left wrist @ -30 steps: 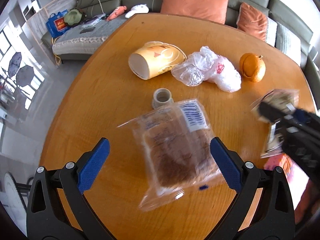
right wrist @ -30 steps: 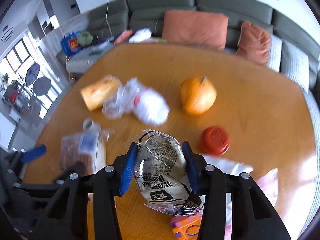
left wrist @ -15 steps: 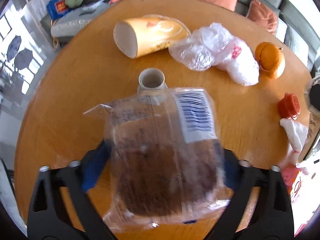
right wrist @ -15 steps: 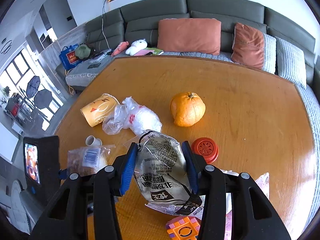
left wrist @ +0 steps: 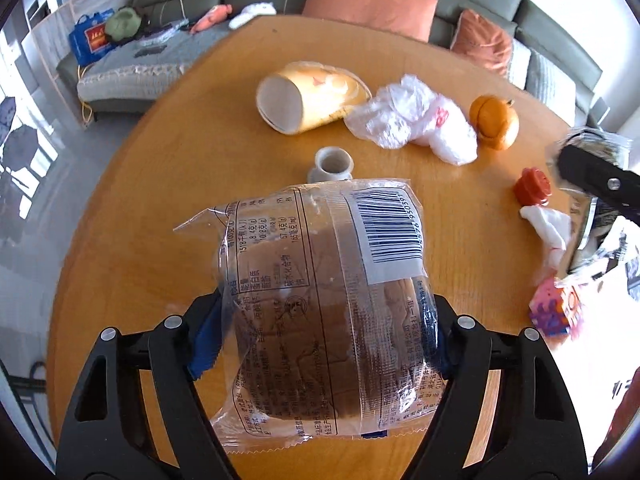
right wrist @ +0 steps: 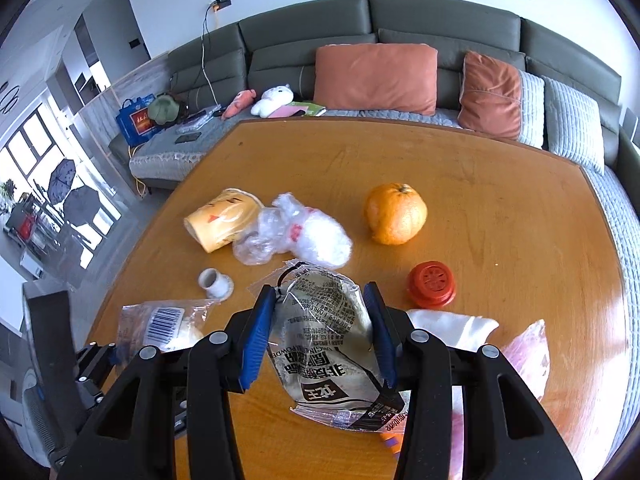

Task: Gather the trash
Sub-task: 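Carry the bread bag and silver wrapper to the bin and release both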

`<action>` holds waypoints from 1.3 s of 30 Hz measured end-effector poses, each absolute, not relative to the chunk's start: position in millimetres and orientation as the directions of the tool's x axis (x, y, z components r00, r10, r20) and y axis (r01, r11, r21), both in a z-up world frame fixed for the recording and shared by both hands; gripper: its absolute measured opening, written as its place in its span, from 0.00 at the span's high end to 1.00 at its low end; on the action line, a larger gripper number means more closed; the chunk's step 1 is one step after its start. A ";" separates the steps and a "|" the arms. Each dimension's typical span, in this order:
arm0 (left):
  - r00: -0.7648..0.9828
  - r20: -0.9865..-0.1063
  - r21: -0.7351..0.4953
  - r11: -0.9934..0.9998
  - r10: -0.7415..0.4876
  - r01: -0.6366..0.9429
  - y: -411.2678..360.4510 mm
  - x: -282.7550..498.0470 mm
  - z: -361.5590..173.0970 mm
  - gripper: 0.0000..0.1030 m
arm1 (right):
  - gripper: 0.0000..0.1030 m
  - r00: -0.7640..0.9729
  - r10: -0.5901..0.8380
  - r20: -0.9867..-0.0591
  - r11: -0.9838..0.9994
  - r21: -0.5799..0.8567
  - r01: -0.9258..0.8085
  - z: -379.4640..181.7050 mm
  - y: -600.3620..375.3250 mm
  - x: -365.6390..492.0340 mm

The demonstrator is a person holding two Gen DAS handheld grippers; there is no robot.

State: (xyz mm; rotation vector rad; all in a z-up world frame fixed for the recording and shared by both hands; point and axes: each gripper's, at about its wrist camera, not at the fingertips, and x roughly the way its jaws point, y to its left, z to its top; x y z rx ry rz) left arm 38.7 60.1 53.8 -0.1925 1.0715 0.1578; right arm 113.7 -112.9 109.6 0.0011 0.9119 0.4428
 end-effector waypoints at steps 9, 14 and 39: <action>0.521 -0.852 -0.066 0.977 0.051 -0.205 111.1 5.9 75.4 0.26 | 0.54 0.535 0.390 -0.749 0.897 0.178 -0.404 124.2 -46.5 83.7; 0.522 -0.850 -0.062 0.972 0.069 -0.228 158.9 -11.4 77.3 0.26 | 0.54 0.520 0.416 -0.746 0.876 0.175 -0.450 131.5 1.9 66.4; 0.446 -0.866 -0.081 0.816 0.228 -0.573 394.5 -128.9 56.4 0.25 | 0.54 0.272 0.535 -0.800 0.664 0.199 -0.721 116.6 245.4 -11.9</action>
